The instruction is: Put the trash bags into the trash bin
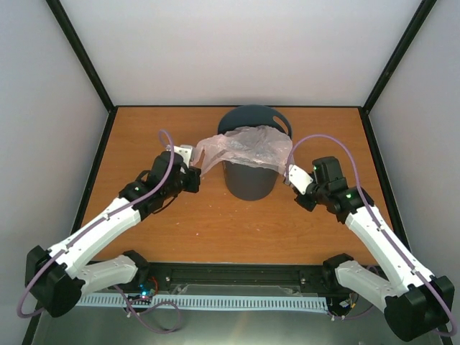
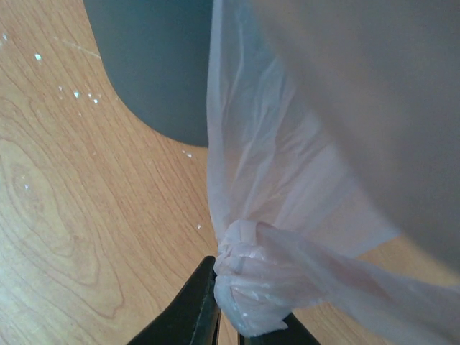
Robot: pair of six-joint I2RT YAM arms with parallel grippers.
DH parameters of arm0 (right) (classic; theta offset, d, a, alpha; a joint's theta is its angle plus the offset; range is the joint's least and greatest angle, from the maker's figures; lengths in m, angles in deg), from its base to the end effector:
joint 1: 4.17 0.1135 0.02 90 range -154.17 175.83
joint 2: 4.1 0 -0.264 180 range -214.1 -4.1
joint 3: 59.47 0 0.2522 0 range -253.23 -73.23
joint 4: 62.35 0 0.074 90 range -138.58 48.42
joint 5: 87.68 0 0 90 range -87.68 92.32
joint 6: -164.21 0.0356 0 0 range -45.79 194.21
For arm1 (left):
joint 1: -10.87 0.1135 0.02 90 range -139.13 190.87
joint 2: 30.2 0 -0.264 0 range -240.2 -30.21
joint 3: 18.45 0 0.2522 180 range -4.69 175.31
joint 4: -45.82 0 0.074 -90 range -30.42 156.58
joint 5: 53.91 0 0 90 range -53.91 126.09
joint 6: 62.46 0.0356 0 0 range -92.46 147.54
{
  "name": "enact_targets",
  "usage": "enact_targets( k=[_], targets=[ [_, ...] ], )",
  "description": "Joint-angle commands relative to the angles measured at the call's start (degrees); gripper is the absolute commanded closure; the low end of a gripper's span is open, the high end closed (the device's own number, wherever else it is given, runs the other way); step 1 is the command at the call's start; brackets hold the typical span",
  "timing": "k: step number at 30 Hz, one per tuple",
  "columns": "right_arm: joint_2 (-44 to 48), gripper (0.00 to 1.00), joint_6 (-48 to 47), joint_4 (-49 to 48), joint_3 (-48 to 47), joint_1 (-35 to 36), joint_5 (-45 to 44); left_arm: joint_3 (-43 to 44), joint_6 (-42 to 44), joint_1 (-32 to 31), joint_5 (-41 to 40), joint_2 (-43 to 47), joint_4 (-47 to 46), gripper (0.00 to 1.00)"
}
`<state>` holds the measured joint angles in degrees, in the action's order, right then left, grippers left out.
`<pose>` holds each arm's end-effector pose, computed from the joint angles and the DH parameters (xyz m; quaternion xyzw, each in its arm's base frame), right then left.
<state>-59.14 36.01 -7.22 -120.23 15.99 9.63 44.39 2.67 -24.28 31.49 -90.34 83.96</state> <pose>0.1775 0.0700 0.2720 -0.4757 0.8064 0.0048 0.3512 0.1894 -0.1299 0.2908 0.0612 0.8861 -0.1982 0.4144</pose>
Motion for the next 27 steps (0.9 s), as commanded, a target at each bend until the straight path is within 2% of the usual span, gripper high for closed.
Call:
enact_targets(
  k=[1,3,7,12,13,16,18,24,27],
  targets=[
    [2.0,0.91,-0.4,0.5,2.6,-0.4,-3.1,-1.5,1.9,0.4,8.7,-3.2,-3.0,0.99],
    [4.1,0.91,-1.5,2.0,3.7,-0.4,-3.2,-1.8,1.5,0.4,11.8,-5.3,-1.4,0.99],
    [5.6,0.89,-2.8,0.5,5.5,-0.4,-6.1,-4.4,0.0,0.4,6.4,-3.4,-1.8,0.99],
    [6.1,0.82,-0.3,4.1,-0.2,-0.5,-1.2,-1.6,-0.6,0.4,4.7,0.3,-0.7,0.98],
    [6.5,0.76,0.1,5.2,-1.5,-0.4,-0.4,-1.3,-0.3,0.5,4.9,1.6,-0.5,0.93],
    [8.1,0.49,0.9,9.2,-4.9,-0.4,1.2,-1.1,1.4,0.5,6.5,6.9,-0.3,0.68],
    [9.7,0.40,1.1,12.2,-7.1,-0.4,1.7,-1.2,3.3,0.4,7.5,10.7,-0.5,0.56],
    [12.5,0.22,3.1,19.3,-15.2,-0.4,3.5,2.4,6.1,0.4,5.8,17.6,1.8,0.40],
    [13.1,0.16,4.4,21.7,-20.9,-0.4,2.8,5.1,7.5,0.4,4.2,18.1,3.5,0.37]
  ],
)
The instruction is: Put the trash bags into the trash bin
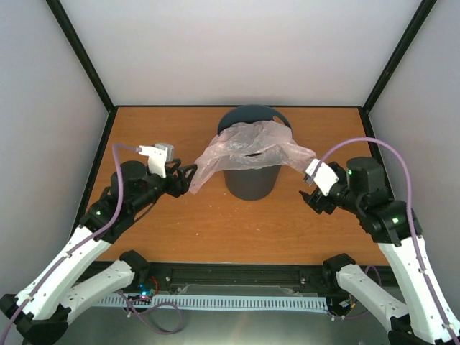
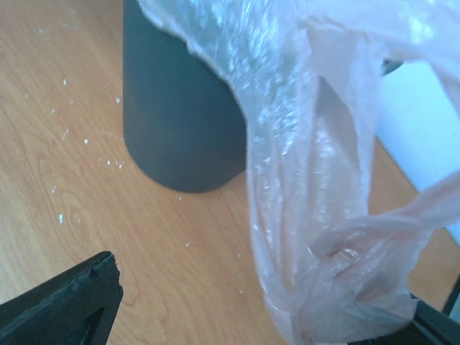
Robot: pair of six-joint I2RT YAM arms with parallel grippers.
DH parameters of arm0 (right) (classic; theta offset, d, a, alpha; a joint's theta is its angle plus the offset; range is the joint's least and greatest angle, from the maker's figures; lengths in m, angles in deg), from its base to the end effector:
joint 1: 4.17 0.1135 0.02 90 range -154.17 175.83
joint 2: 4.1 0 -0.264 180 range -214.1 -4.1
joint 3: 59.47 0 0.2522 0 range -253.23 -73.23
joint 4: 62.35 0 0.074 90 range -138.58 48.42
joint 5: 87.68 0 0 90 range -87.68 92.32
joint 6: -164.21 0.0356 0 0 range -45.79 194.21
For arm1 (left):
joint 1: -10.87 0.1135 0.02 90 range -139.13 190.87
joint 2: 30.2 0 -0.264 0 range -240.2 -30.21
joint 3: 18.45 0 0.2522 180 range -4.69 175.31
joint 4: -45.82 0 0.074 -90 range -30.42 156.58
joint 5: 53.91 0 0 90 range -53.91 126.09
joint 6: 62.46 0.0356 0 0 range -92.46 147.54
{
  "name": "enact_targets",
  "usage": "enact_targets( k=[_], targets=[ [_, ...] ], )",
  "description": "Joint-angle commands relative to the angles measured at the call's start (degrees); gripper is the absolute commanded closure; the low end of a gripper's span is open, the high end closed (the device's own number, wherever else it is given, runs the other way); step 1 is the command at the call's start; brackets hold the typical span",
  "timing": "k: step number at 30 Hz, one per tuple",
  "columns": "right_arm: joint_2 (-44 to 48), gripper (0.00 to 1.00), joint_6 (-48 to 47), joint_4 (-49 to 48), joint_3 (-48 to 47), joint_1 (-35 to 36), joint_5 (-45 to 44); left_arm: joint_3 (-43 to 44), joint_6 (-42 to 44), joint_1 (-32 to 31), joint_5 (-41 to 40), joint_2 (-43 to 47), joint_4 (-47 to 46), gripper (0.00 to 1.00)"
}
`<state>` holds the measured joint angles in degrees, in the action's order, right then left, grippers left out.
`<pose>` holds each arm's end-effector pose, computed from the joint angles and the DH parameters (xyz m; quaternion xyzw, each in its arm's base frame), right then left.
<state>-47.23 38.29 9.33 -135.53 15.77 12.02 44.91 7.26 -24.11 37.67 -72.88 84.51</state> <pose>0.1146 0.0480 0.3628 -0.4531 0.7766 0.0156 0.4373 0.1355 -0.0960 0.3476 0.1115 0.8013 -0.2824 0.5155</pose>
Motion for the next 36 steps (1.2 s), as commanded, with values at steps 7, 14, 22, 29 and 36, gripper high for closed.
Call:
enact_targets(
  k=[7,14,22,29,36],
  targets=[
    [0.9,0.10,3.2,7.0,-11.6,-0.2,-1.6,6.4,6.3,0.3,5.1,-1.8,0.7,0.30],
    [-1.1,0.06,1.2,14.9,-22.7,-0.2,11.9,5.6,9.5,0.2,9.7,-4.5,-1.2,0.31],
    [-7.4,0.12,0.2,7.7,-18.8,-0.1,7.2,9.3,13.8,0.0,5.2,-9.6,0.8,0.33],
    [-9.6,0.13,-1.8,2.0,-14.7,0.0,5.0,7.8,15.1,0.0,4.1,-9.5,0.3,0.39],
    [-12.8,0.33,-0.5,-4.2,-11.4,0.8,4.3,7.9,14.8,-0.1,2.0,-12.3,-1.6,0.59]
  ],
)
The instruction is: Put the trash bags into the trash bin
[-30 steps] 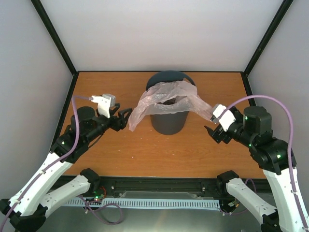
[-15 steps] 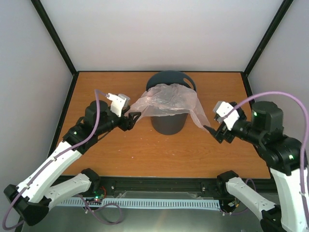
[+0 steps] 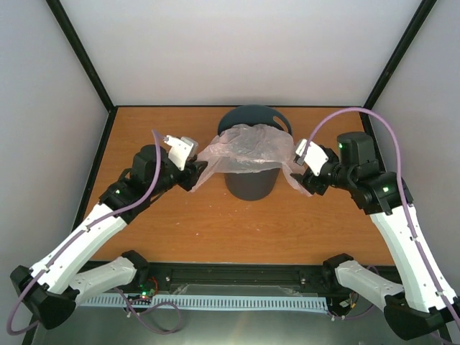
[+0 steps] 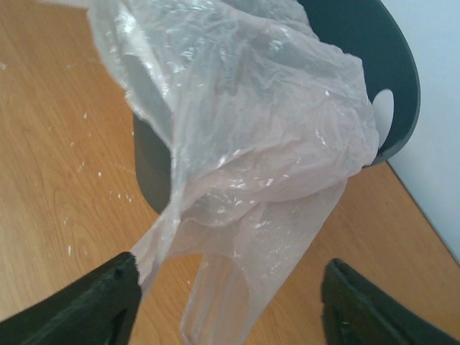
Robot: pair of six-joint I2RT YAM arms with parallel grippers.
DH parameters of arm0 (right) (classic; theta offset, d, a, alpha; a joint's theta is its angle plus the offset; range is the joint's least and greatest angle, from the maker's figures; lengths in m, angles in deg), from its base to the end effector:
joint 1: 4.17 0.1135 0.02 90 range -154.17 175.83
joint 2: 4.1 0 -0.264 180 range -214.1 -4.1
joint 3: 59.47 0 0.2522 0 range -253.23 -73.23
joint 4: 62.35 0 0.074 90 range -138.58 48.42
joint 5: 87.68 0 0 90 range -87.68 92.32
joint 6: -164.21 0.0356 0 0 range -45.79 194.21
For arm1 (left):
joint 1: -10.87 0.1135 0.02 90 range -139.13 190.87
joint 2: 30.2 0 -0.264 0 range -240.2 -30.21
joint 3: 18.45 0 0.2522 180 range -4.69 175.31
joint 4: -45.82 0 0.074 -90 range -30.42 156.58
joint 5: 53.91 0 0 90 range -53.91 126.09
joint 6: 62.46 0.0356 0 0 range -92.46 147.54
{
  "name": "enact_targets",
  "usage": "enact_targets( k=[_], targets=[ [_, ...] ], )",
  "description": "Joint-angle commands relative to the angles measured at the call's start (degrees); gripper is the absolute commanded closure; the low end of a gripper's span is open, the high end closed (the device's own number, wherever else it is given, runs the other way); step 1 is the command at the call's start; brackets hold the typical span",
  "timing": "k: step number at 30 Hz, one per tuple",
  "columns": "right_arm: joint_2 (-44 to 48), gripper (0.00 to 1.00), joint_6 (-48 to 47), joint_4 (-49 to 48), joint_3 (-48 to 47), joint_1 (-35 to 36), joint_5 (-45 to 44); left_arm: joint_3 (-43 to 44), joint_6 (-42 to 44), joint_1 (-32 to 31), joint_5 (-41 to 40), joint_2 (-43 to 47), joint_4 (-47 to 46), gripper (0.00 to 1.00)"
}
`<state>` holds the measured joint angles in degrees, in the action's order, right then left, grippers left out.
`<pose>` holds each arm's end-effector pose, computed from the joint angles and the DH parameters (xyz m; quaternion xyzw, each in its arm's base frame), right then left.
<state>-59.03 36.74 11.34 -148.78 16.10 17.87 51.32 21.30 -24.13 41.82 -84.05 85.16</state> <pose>0.1470 0.0645 0.4034 -0.4831 0.7562 0.0575 0.4376 0.1677 -0.1218 0.3524 0.2339 0.8019 -0.2322 0.4984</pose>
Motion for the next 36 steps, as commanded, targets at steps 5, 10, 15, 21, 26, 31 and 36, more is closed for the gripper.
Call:
enact_targets(
  k=[5,10,15,21,26,31,36],
  targets=[
    [-1.5,0.47,2.7,-8.3,1.9,0.4,-1.6,2.0,0.4,-0.1,-2.2,-2.7,-5.3,0.74],
    [-2.2,0.40,4.6,-6.5,1.0,0.4,4.1,4.0,0.1,-0.1,-1.0,-5.1,-5.7,0.75],
    [-2.2,0.27,6.0,-4.5,0.5,0.5,11.3,3.6,-0.1,-0.1,-0.2,-4.0,-5.7,0.59],
    [-4.2,0.26,6.8,-5.1,0.9,0.4,10.2,2.0,0.7,-0.1,0.6,-3.6,-5.5,0.45],
    [-4.9,0.35,7.4,-7.9,2.0,0.5,7.2,3.1,0.4,0.0,0.1,-6.1,-5.2,0.57],
    [-5.4,0.65,8.6,-10.4,1.0,0.5,4.6,4.2,-0.3,-0.1,-2.0,-6.6,-6.6,0.81],
    [-7.6,0.83,8.3,-11.5,-1.7,0.5,2.1,5.9,-2.6,0.0,-9.7,-7.0,-7.5,0.99]
  ],
)
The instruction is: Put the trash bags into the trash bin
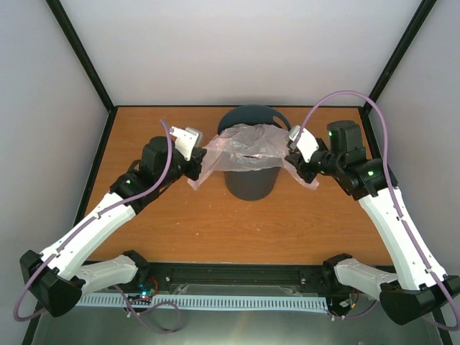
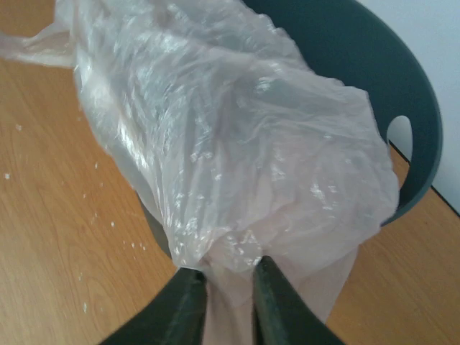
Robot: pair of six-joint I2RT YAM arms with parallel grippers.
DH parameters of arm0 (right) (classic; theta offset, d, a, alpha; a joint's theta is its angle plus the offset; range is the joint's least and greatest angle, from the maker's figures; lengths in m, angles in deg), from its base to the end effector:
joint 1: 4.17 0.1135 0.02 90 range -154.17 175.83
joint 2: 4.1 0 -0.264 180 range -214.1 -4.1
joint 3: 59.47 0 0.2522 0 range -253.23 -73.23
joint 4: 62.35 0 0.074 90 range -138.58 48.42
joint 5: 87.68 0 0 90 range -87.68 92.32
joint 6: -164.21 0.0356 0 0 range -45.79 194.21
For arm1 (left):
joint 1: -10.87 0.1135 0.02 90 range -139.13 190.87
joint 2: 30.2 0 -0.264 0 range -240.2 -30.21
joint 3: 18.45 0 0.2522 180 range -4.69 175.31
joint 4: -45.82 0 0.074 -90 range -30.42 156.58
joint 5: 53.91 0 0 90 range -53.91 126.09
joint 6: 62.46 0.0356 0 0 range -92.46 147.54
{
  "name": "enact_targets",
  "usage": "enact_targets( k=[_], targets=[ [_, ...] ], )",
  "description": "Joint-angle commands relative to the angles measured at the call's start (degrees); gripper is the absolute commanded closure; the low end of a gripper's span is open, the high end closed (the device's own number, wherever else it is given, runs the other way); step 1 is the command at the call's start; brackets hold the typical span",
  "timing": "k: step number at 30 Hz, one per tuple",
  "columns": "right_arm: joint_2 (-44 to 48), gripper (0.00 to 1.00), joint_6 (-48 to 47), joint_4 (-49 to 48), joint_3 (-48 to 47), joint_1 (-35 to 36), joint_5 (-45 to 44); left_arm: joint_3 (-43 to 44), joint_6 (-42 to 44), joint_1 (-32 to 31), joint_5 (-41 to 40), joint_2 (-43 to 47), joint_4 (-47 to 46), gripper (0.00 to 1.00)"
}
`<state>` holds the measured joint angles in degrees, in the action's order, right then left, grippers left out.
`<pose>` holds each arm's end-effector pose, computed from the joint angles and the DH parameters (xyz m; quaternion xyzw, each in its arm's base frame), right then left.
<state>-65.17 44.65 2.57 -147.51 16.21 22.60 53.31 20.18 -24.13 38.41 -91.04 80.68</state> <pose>0.1848 0.0818 0.3929 -0.4434 0.7693 0.1231 0.4432 0.1951 -0.1383 0.3474 0.2109 0.8113 -0.2127 0.5020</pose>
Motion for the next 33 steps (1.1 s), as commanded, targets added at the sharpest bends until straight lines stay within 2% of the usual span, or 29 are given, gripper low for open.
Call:
enact_targets(
  k=[1,3,4,11,18,24,33],
  targets=[
    [-2.1,0.88,0.4,-2.9,-3.7,0.3,-3.1,3.9,-1.8,0.0,-7.1,-0.2,-3.7,0.99],
    [-3.5,0.96,0.2,-3.5,-5.2,0.3,-3.9,4.4,-2.4,0.0,-7.5,-1.1,-4.3,0.99],
    [-4.4,0.97,0.0,-3.8,-6.1,0.3,-4.5,5.1,-2.6,0.0,-7.5,-2.0,-4.5,0.99],
    [-10.7,0.97,-1.2,-6.1,-10.5,0.1,-11.4,10.1,-2.8,0.3,-10.1,-9.3,-5.9,0.99],
    [-13.6,0.97,-1.0,-7.7,-12.5,-0.5,-13.7,16.1,-3.9,0.3,-13.4,-15.4,-5.2,0.99],
    [-17.3,0.97,-0.5,-9.5,-15.3,-2.4,-14.3,25.8,-2.4,0.7,-14.6,-23.3,-0.3,0.99],
    [-26.5,0.97,1.3,-9.7,-22.4,-6.2,-10.8,34.7,-3.0,6.0,-9.0,-30.3,1.8,0.99]
  ],
)
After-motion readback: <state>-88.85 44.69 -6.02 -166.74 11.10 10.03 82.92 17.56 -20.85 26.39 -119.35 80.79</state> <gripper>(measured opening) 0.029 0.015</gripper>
